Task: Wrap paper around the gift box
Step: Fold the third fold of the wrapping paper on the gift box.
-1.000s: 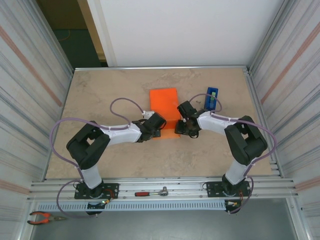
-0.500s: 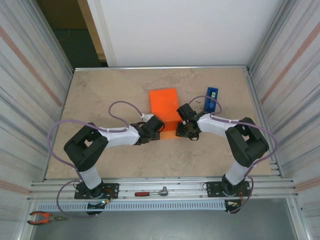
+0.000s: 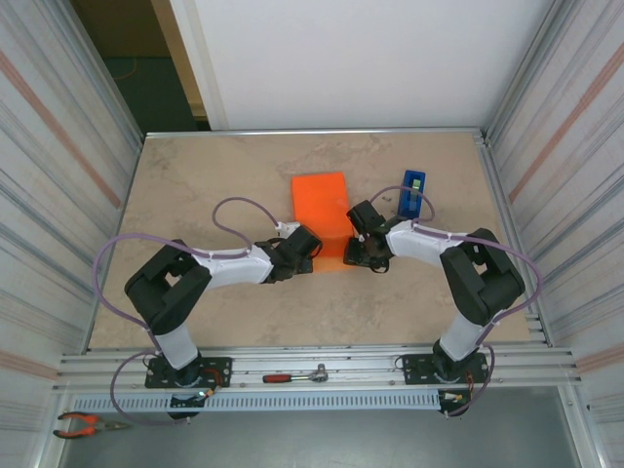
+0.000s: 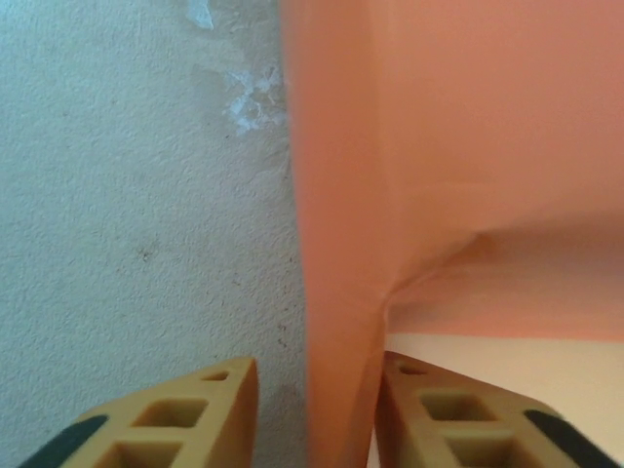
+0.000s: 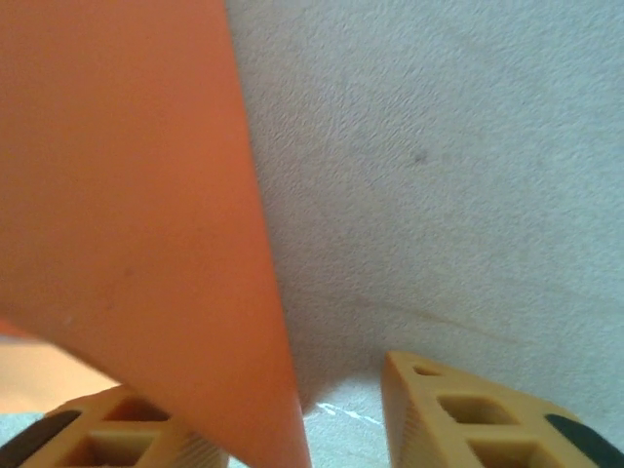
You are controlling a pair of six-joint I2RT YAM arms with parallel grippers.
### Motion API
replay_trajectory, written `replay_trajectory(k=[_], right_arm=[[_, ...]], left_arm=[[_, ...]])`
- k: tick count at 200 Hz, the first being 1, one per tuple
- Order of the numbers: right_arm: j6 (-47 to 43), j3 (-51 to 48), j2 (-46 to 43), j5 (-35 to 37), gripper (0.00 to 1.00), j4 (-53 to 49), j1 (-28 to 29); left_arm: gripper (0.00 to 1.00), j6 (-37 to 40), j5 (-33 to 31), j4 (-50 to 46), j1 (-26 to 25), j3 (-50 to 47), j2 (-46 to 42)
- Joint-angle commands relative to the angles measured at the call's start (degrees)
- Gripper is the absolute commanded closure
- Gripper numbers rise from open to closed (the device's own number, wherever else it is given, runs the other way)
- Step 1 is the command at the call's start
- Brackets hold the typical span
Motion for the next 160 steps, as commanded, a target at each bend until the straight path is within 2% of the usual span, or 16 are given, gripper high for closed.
replay_trajectory(k=[1,41,94,122,160], right_arm=[[-0.33,1.37,-0.8,0.53,0.53,-2.1,-0.76],[-0.42,3.34,-0.64,0.44,0.43,-2.5,-0.85],[-0.77,7.81,4.21,0.97,0.41,-2.68,-1.54],[-1.13,8.92,6.68,1.56,0.41,-2.67,-2.47],[-1.3,8.59,6.88,1.1,0.41,-2.1,-2.96]], left_arm=[[0.6,-0.52,-0.05,0.97,-0.4,-0.76,-1.96],[0.51,0.9,-0.13,0.96,-0.25,-1.99,-4.99],[0.37,4.65,1.72,0.69,1.08,-2.0,-9.14],[0.24,10.22,3.82,-0.13,2.47,-0.7,-10.92],[0.07,23.25,8.27,-3.3,5.77,3.41,-11.0]])
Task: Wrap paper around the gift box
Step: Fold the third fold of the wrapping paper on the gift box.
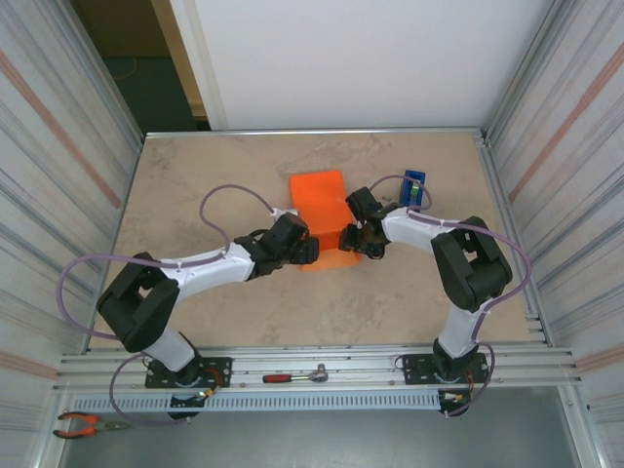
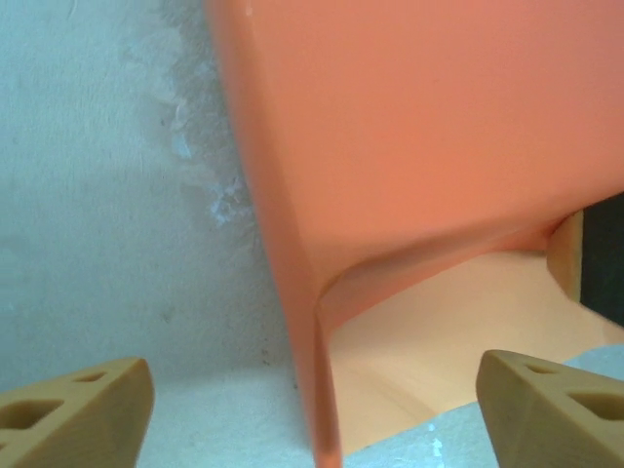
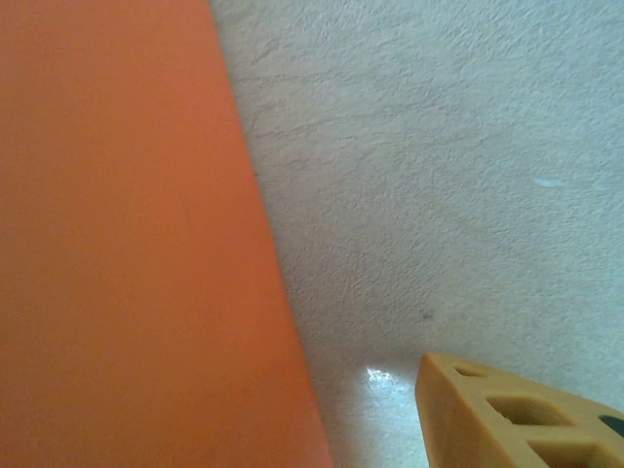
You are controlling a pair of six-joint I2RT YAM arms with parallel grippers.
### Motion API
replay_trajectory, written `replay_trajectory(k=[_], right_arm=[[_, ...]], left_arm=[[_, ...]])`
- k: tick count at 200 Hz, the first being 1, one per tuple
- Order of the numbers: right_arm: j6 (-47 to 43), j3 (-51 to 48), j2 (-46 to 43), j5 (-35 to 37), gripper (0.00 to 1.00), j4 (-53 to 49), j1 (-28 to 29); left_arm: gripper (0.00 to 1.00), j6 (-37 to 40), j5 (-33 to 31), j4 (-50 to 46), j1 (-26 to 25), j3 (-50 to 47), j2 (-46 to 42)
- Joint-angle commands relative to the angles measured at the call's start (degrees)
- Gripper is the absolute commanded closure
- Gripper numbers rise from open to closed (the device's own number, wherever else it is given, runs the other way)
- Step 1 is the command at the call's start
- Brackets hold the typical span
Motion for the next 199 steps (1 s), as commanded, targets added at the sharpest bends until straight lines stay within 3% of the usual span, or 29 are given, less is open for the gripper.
replay_trajectory(k=[1,61,89,138,199], right_arm=[[-1.21,0.76,0.69,0.86,0.41,-0.83,-0.51],[-0.51,-1.74,-0.95,-0.03,0.41,0.36,-0.46],[-0.43,-2.07,-1.27,-0.26,0.41,0.5,-0.47],[-0.26,-2.52,-1.13,-0.76,0.41,0.93,-0.47],[0.1,-2.73,-1.39,-1.2,0.41,0.99,-0.34]], left_arm=[[0.07,11.38,3.31,-3.4,2.07,4.23,-1.42],[0.08,38.08,8.57,-9.83,3.77,15.0,3.5],[0.09,46.76,9.79,-13.17,3.68,18.74,6.84],[0.13,52.43,7.43,-13.35,3.43,19.8,10.02],[0.17,53.55,1.79,-8.93,1.87,18.01,12.66]])
